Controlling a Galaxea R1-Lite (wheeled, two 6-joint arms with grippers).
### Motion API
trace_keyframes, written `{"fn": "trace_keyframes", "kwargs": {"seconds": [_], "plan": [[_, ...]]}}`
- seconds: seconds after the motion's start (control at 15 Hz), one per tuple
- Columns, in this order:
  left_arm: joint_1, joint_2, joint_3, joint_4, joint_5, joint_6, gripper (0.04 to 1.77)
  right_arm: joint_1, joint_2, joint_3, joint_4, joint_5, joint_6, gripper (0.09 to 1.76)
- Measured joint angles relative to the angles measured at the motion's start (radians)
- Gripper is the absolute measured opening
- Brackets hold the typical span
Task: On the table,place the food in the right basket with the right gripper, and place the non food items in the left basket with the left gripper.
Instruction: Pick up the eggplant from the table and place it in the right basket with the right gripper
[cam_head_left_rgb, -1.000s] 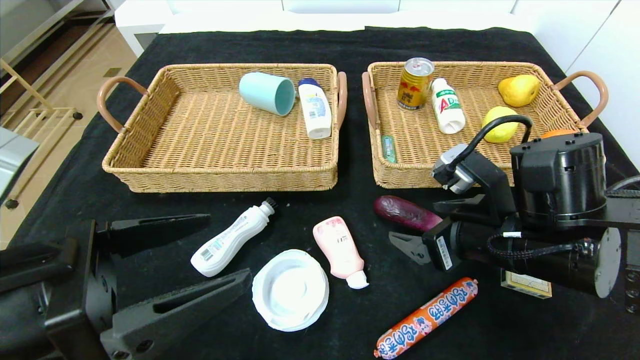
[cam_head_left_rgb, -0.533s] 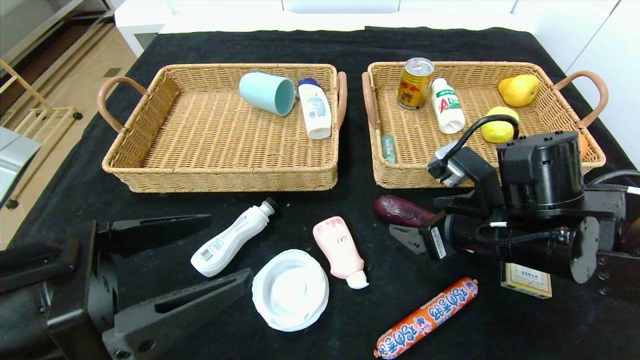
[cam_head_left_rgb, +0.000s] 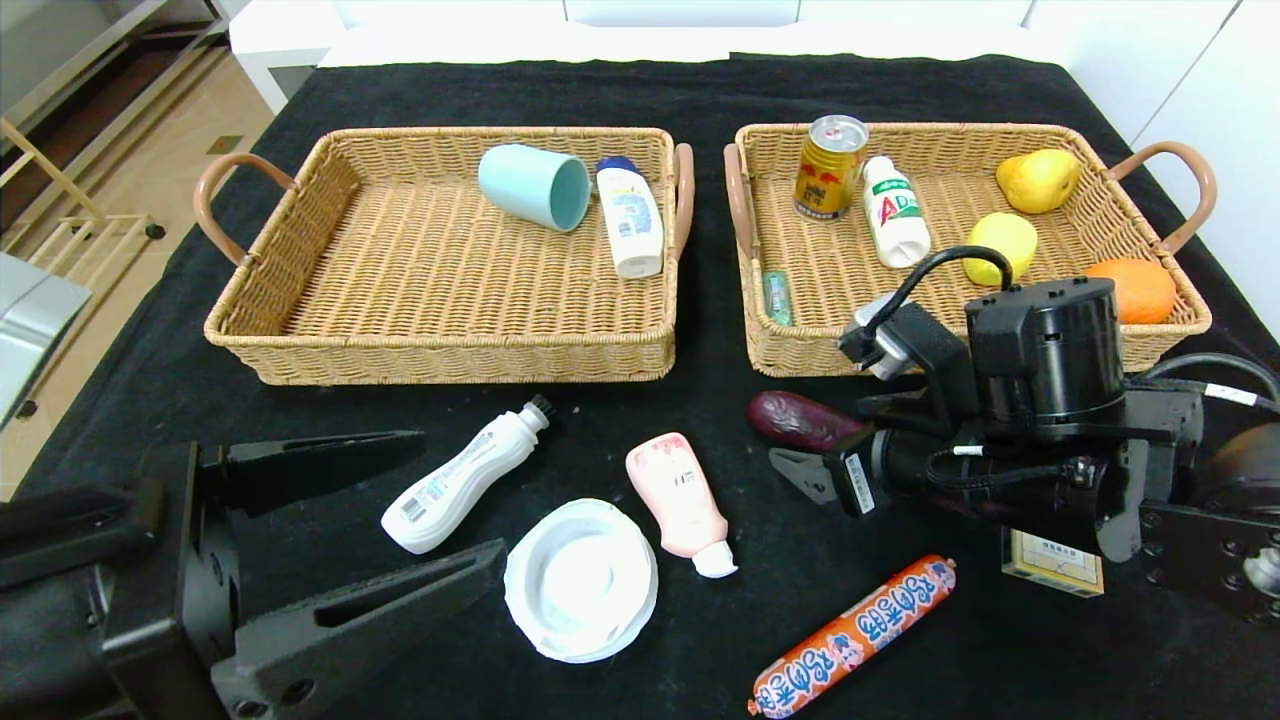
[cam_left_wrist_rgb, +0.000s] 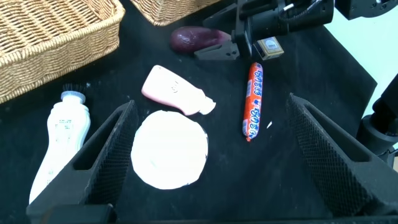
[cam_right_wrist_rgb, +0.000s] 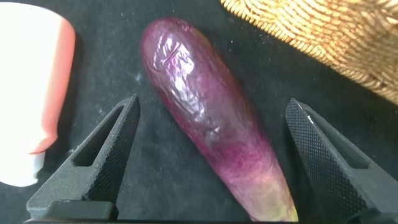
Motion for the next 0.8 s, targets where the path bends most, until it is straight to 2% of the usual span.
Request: {"fn": "trace_keyframes", "kwargs": {"seconds": [0.2, 0.4, 0.6, 0.73, 0.8], "plan": [[0.0, 0.0, 0.0, 0.0, 0.0, 0.0, 1.72, -0.006, 0.014, 0.005, -0.023, 0.0, 0.0, 1.71], [0.0, 0.0, 0.0, 0.0, 0.0, 0.0, 1.72, -0.008, 0.02, 0.007, -0.023, 0.0, 0.0, 1.24], [0.0, 0.0, 0.001, 0.0, 0.0, 0.0, 1.72, -0.009, 0.023, 0.016, -0.033, 0.0, 0.0, 0.87], [0.0, 0.0, 0.001, 0.0, 0.0, 0.0, 1.72, -0.009, 0.025, 0.024, -0.046, 0.0, 0.001, 0.75], [0.0, 0.0, 0.002, 0.0, 0.0, 0.003, 1.72, -0.01, 0.026, 0.026, -0.049, 0.0, 0.001, 0.75]]}}
